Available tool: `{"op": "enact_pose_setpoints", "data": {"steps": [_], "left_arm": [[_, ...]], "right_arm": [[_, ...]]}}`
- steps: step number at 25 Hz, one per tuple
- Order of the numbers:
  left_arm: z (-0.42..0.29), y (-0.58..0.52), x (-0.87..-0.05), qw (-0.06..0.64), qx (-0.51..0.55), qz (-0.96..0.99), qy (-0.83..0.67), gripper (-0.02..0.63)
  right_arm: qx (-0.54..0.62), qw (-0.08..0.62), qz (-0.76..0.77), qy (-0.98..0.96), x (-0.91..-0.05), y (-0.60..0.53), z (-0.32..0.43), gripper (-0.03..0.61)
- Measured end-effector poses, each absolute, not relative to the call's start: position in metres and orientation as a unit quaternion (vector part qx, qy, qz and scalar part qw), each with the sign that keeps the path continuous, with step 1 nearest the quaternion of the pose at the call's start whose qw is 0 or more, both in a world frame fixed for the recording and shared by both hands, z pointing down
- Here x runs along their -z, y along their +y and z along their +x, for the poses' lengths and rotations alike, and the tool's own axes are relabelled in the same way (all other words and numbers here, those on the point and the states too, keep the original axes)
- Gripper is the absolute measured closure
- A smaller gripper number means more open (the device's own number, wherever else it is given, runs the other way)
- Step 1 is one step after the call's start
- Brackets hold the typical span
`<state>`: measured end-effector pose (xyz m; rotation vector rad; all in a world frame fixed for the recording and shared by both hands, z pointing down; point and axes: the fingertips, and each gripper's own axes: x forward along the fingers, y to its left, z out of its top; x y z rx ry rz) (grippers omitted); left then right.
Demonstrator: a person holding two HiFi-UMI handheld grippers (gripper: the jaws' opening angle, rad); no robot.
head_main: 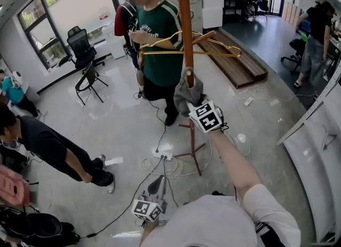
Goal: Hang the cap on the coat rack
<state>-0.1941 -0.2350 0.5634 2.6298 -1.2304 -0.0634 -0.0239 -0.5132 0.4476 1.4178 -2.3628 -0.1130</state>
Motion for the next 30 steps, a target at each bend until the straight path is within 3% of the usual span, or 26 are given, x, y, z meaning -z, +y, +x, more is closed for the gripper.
{"op": "enact_pose_setpoints", "data": {"steps": [4,5,8,10,30], "left_arm": [[-0.195,-0.235,-0.564,0.119,0.021,0.899,-0.421,0.603],[-0.195,-0.234,-0.565,0.118,0.021,0.899,-0.421,0.603],[-0.196,-0.231,-0.565,0.116,0.019,0.901,-0.418,0.603],[-0.196,-0.231,-0.562,0.115,0.021,0.902,-0.416,0.603],[-0.188,-0.236,-0.562,0.114,0.018,0.908,-0.403,0.603]], "right_arm": [[0.039,0.186,0.5,-0.845,-0.449,-0.511,-0.026,0.557],[0.039,0.183,0.499,-0.846,-0.45,-0.51,-0.026,0.526],[0.033,0.174,0.492,-0.852,-0.452,-0.506,-0.034,0.352],[0.03,0.172,0.491,-0.854,-0.452,-0.506,-0.038,0.308],[0.028,0.14,0.491,-0.859,-0.438,-0.473,-0.038,0.296]]}}
